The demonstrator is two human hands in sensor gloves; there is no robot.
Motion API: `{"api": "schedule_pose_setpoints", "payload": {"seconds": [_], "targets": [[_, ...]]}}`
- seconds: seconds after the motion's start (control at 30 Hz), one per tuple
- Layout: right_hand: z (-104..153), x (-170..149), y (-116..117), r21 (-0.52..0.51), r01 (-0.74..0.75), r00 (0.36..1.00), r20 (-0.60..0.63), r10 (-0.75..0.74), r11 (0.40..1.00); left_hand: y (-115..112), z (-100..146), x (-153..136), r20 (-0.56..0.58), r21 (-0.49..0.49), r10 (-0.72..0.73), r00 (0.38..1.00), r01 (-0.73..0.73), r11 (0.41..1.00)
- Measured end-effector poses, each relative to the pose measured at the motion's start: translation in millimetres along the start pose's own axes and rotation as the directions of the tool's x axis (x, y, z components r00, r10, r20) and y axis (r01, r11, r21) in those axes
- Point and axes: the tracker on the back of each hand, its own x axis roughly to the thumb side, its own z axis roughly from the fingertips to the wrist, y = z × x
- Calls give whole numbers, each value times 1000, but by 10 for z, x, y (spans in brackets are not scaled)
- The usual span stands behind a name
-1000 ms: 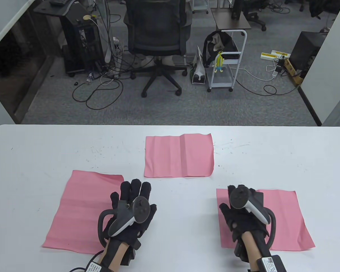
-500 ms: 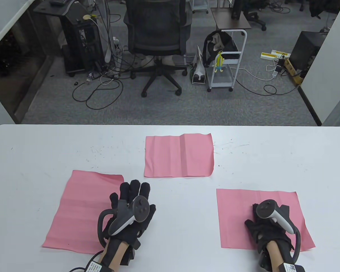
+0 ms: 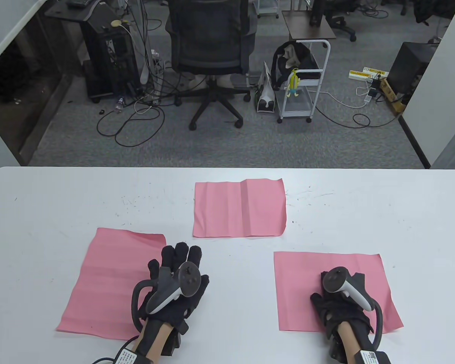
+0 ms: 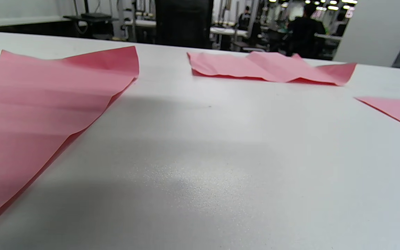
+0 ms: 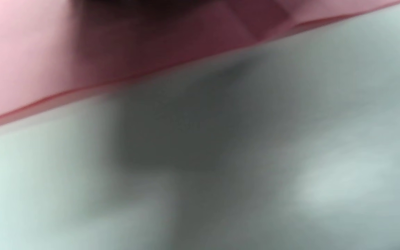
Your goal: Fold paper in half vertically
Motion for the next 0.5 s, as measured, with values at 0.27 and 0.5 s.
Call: {"api": "schedule_pose_setpoints", "payload": {"seconds": [0.27,0.5], "targets": [[75,593,207,8,-53,998,40,52,999,-12,-8,9,8,-17,5,1000,-5,1000],[155,1115,373,-3,-106,993,58,106,994,-34,-13,41,22,-29,3,1000,-2,1000]]}}
